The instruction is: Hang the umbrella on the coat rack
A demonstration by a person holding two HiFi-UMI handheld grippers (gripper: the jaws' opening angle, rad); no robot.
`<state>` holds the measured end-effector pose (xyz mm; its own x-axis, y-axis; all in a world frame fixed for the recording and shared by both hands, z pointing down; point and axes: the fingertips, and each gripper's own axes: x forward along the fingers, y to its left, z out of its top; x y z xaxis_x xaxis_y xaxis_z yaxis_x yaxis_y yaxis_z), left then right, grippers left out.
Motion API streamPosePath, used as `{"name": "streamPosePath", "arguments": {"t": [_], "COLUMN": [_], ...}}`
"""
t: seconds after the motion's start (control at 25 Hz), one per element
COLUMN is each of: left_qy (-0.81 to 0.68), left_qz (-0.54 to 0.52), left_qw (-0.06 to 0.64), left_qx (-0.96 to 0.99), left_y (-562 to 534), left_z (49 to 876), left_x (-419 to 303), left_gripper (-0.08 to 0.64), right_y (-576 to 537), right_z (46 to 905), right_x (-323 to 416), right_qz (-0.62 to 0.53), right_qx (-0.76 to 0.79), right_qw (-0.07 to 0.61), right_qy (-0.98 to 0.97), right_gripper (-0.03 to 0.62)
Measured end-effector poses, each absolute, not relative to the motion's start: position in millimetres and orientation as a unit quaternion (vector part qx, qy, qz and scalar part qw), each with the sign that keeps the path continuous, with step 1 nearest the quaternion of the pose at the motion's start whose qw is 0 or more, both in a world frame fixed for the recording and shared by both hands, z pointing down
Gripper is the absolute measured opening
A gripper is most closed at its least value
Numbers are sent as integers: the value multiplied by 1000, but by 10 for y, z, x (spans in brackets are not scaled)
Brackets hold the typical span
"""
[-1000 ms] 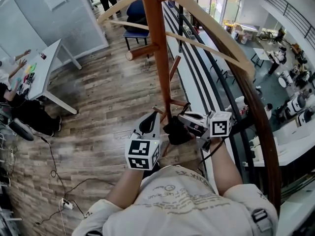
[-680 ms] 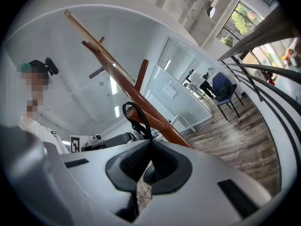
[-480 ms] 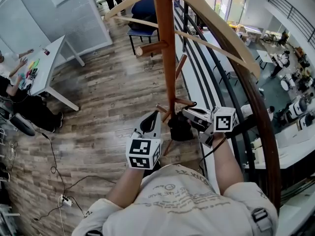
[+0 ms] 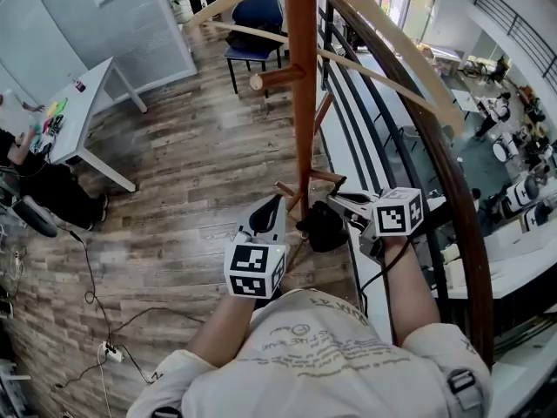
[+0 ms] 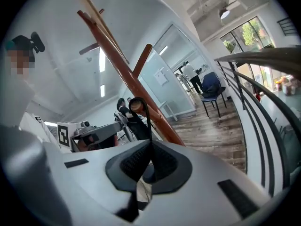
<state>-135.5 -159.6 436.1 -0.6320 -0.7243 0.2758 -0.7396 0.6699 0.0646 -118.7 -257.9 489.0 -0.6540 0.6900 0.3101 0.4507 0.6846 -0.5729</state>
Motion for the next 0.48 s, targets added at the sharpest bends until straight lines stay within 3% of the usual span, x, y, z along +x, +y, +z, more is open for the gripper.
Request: {"name": "streamPosePath", "arguments": {"t": [0.48], "left_qy": [-901], "left_qz": [12], "left_qw": [138], "left_qx": [411], "left_y": [-1561], "left_z": [4365], "left_x": [-1284], "left_gripper": [-3], "right_y": [-2669], "right_z": [4756], "right_x": [-1141], "right_qz": [209], "right_qx": [-311], "right_qw": [287], "right_qy": [-882], "right_gripper": [5]}}
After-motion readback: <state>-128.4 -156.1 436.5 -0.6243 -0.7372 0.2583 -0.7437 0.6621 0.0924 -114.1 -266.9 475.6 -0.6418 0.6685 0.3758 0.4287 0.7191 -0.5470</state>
